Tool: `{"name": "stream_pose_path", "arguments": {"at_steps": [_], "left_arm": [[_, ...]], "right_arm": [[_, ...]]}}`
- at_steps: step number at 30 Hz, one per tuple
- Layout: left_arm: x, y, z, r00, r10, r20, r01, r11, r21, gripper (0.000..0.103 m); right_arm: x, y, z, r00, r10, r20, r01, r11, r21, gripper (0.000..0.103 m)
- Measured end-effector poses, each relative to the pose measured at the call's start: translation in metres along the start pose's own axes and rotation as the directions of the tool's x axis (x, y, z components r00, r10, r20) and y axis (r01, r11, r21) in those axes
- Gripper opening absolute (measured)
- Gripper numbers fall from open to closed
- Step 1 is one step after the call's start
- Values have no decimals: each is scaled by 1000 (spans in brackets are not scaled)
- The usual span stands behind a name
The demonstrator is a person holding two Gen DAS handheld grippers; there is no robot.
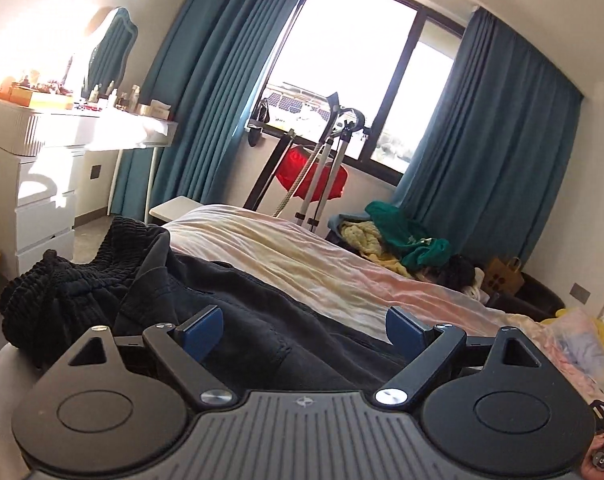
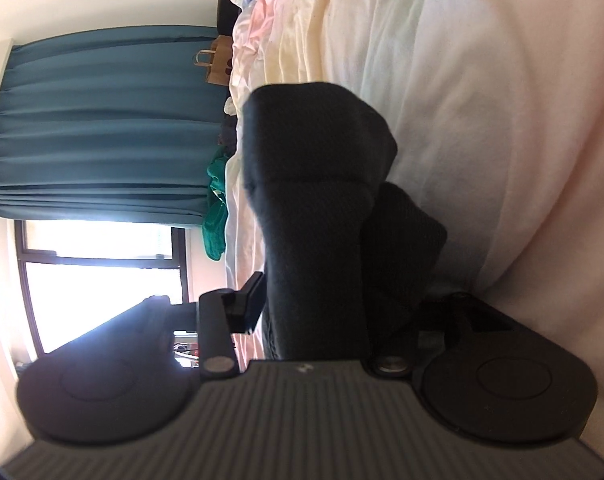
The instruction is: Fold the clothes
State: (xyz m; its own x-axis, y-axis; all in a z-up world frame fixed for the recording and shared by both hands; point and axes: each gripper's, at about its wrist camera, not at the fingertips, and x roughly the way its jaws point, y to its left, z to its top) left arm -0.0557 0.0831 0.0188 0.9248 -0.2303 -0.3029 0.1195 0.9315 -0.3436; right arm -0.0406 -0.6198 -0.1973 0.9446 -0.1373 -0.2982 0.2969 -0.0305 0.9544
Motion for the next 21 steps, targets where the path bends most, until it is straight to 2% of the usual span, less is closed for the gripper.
{"name": "stream_pose_path", "arguments": {"at_steps": [2,3,5,8,11,14,21], "left_arm": [[19,-14,-9,999,-10,-37,11,999,32,90],[29,-20,-15,999,-6,-54,9,998,61,90],[54,-33,-28,995,-2,-96,13,994,113,90],[92,-48,-49,981,-25,-191,50,991,126,90],[116,-66,-73,976,-25,-216,71,976,208,90],[134,-79,-92,973,37,-228,38,947,319,90],[150,-84,-119,948,126,-292,12,903,429,90]], "right_arm": [[3,8,-1,999,-46,4,46,995,-84,31],[5,13,-2,997,-71,9,72,988,-135,16],[4,16,-3,996,-91,20,93,980,-177,14],[-1,21,-5,992,-121,43,127,971,-204,13],[-6,26,-7,990,-131,60,141,963,-231,13],[-8,30,-9,986,-149,79,165,948,-271,13],[-9,49,-19,979,-150,138,190,918,-349,13]]}}
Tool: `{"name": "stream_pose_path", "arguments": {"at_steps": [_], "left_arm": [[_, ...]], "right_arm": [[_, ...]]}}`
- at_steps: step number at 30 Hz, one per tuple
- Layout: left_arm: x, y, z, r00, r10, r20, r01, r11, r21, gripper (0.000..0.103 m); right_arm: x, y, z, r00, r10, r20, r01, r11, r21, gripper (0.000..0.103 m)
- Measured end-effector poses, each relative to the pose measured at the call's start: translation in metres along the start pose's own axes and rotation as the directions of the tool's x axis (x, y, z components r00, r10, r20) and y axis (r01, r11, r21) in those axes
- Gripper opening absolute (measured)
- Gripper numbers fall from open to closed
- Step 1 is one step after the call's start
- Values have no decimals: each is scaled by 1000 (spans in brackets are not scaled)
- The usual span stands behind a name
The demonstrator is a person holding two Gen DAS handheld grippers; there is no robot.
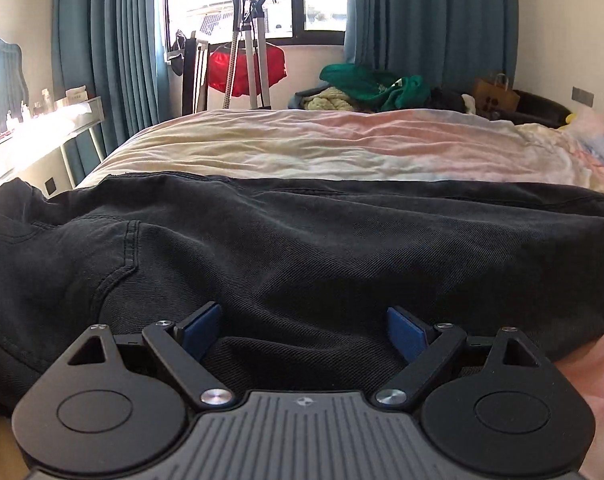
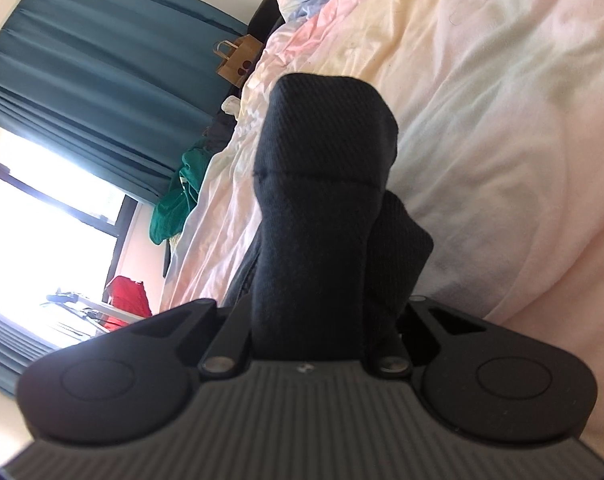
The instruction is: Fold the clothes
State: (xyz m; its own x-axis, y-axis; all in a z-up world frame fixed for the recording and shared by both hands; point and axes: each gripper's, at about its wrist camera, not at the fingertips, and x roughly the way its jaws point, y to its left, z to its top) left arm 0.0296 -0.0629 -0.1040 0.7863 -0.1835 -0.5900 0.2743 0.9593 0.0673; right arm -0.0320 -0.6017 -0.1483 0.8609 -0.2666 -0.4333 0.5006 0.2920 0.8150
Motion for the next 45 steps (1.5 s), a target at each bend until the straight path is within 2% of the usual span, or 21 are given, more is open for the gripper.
{"name": "stream_pose_path", "arguments": {"at_steps": [5,9,13,16,19,29,35,39,42,45], "left_arm": [[1,3,-6,1000,0,-14,0,1000,14,91],[-9,2,-3,1000,21,19,-22,999,28,90],[-18,8,6,997,63,47,-63,998,-10,89],[-12,12,5,996,91,18,-90,996,-11,89],[-6,12,3,996,94,-7,-94,996,5,90],[-3,15,-3,998,58,-20,-57,998,17,92],[-11,22,4,1000,6,6,-6,1000,30,89],[-23,36,15,998,-25,51,27,999,-42,89],[-31,48,21,996,-25,86,33,994,-99,89],[-40,61,26,993,-21,118,40,986,-162,89]], "right_arm": [[-4,18,-2,999,-32,35,36,993,-115,13],[-5,27,-4,996,-69,51,78,977,-199,13],[-6,26,-3,996,-77,49,86,974,-207,13],[-2,26,-3,996,-76,52,86,973,-216,13],[-4,27,-6,995,-77,57,88,969,-229,13],[-8,41,-12,989,-119,82,140,934,-328,13],[-9,61,-17,980,-157,118,194,874,-446,13],[-13,84,-21,973,-167,157,225,826,-516,13],[-26,123,-42,969,-114,219,229,746,-626,13],[-40,164,-65,961,-45,274,237,645,-726,13]]}}
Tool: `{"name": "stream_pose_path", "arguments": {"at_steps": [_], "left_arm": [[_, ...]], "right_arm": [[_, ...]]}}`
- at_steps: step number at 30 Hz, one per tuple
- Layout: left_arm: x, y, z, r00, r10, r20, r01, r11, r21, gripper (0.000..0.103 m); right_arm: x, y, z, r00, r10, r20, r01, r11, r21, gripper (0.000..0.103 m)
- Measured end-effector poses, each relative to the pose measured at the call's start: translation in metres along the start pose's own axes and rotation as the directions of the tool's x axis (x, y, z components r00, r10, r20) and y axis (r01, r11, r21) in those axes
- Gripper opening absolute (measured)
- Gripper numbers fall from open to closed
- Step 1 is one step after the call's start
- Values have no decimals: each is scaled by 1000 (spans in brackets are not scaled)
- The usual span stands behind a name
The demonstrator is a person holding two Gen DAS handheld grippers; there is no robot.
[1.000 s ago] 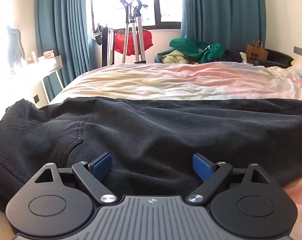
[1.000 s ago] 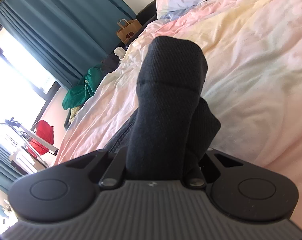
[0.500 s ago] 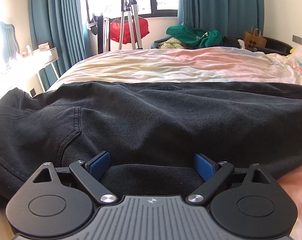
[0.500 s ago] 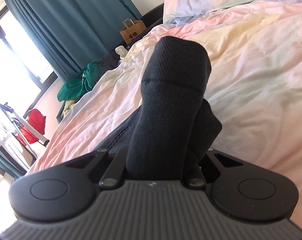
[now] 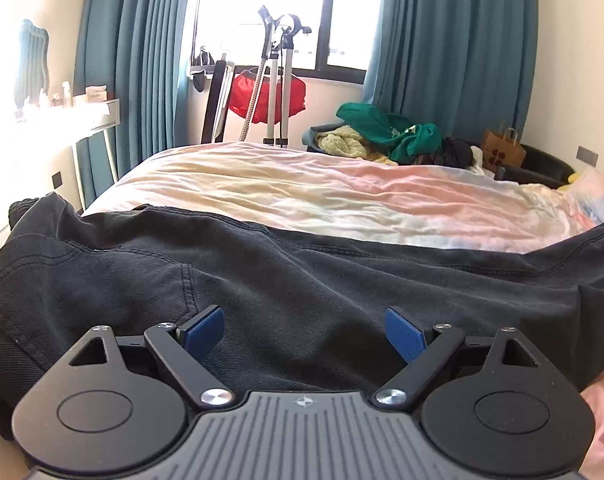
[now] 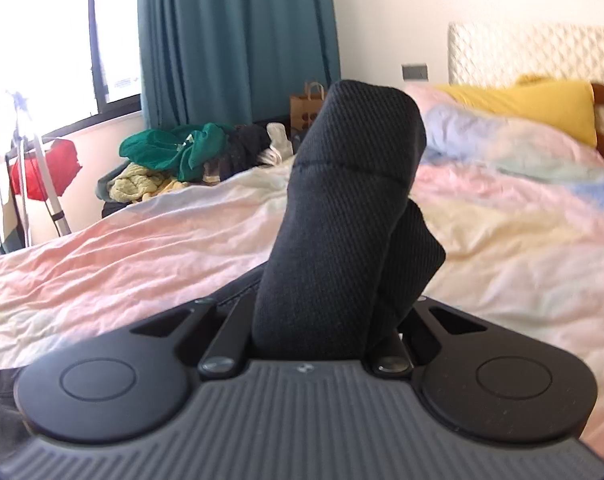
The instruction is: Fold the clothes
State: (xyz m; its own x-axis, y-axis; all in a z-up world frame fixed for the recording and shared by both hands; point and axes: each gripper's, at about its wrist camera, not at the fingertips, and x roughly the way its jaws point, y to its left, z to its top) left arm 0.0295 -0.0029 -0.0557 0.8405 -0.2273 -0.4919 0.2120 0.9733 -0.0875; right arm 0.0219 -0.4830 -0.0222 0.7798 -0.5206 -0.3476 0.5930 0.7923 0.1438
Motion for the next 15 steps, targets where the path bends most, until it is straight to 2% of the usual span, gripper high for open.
{"name": "stream_pose_path", "arguments": {"at_steps": [2,5,7,10,13,15], "left_arm": [[-7,8,5,1000,9,26,-8,999,-46,89],[-20,19,11,997,29,75,-21,994,-110,89],[-34,26,17,990,56,129,-37,988,-151,89],[-52,39,22,980,83,178,-42,974,-224,89],[-68,54,25,974,94,206,-28,953,-303,89],[-73,61,24,974,100,201,-28,943,-332,89]], "right_arm": [[-14,27,13,998,9,58,-4,995,-95,13],[-52,82,21,983,98,156,-57,968,-245,14],[-74,123,3,966,189,175,-116,925,-361,14],[-106,184,-31,929,329,167,-198,825,-529,14],[-121,229,-91,904,425,49,-295,702,-648,15],[-121,249,-138,888,448,-105,-397,628,-669,15]]}}
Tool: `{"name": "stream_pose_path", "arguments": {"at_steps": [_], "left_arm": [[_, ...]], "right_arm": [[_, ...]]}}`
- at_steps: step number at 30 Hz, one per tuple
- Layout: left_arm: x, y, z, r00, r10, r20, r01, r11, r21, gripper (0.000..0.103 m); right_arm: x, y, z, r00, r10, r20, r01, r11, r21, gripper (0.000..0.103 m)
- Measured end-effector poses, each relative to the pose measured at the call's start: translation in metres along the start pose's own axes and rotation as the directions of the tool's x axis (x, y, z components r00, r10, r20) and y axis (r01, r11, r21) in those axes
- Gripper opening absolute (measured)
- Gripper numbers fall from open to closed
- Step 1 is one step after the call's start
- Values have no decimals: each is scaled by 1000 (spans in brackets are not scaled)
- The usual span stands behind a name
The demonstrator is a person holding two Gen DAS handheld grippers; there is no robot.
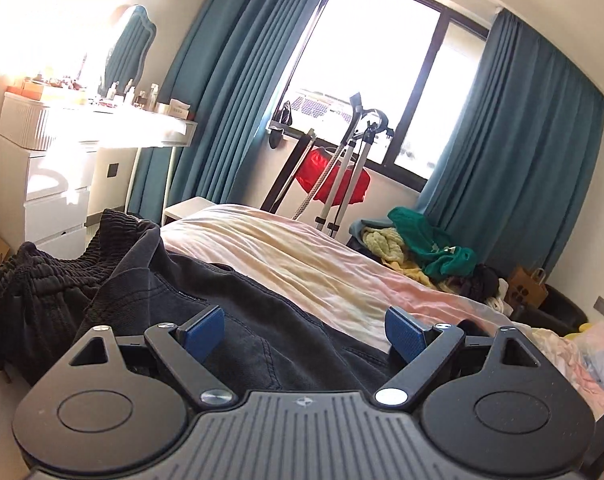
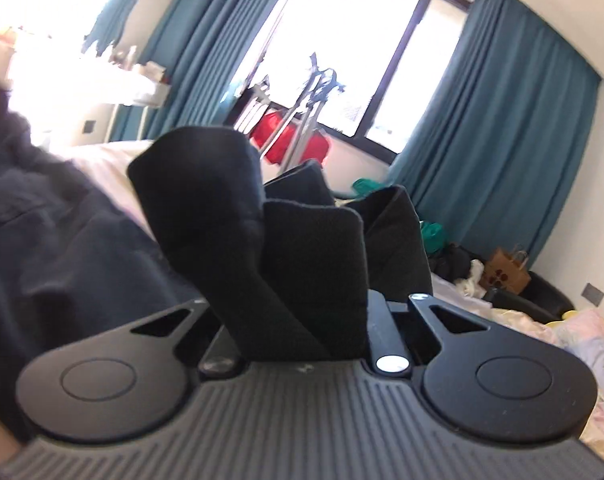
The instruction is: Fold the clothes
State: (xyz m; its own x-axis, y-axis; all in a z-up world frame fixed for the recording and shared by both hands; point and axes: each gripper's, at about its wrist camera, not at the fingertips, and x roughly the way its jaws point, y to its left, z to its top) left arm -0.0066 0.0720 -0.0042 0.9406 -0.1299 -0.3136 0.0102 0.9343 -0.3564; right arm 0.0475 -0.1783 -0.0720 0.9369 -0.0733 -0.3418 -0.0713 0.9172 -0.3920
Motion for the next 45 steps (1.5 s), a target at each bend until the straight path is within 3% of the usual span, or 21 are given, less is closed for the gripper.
{"name": "stream_pose_path", "arguments": {"at_steps": [2,4,7,11,15,18,23,26,28,31,34,35,38,40,43,45], "left_arm": [[-3,7,3,1000,8,-4,-8,1000,-30,89],[-6,11,5,1000,7,15,-6,998,-57,89],[-11,15,9,998,-9,58,14,996,-94,89],[-7,15,9,999,-4,45,8,996,-87,89],[-3,18,6,1000,8,17,-7,996,-84,89],[-3,19,7,1000,0,15,2,996,-85,89],[3,13,3,1000,-16,0,16,998,-58,89],[4,9,-1,1000,-29,0,29,999,-34,89],[4,6,-3,999,-33,10,33,999,-20,89],[4,2,-6,999,-42,9,42,999,1,90],[6,-1,-11,998,-60,-9,60,998,11,90],[9,-2,-13,998,-67,-20,67,998,18,90],[14,-7,-19,995,-86,-45,88,995,44,90],[17,-11,-25,993,-98,-62,102,992,68,90],[21,-16,-33,987,-130,-98,138,987,83,89],[21,-21,-39,984,-141,-109,152,984,97,88]], "right_arm": [[7,36,-20,996,38,-78,-41,998,-39,16],[7,50,-27,997,4,-71,-10,997,-81,16],[6,43,-9,999,6,-47,-8,999,-34,17],[12,32,19,1000,25,-18,-24,997,78,17],[31,39,5,990,93,-104,-77,985,151,17],[32,49,-8,992,93,-87,-81,988,132,17],[28,33,-4,985,147,-91,-125,968,218,21],[23,20,0,968,228,-106,-192,942,274,38],[14,15,3,952,288,-105,-248,925,286,64],[-4,9,9,915,390,-100,-346,889,300,84],[-33,1,15,875,477,-80,-430,844,320,85],[-43,-4,16,871,487,-67,-441,835,329,85],[-70,-26,17,874,486,-21,-445,817,365,85],[-80,-46,13,900,436,2,-399,822,406,85],[-76,-71,5,956,293,-4,-261,857,445,85],[-70,-87,-3,976,217,-25,-178,859,480,85]]}}
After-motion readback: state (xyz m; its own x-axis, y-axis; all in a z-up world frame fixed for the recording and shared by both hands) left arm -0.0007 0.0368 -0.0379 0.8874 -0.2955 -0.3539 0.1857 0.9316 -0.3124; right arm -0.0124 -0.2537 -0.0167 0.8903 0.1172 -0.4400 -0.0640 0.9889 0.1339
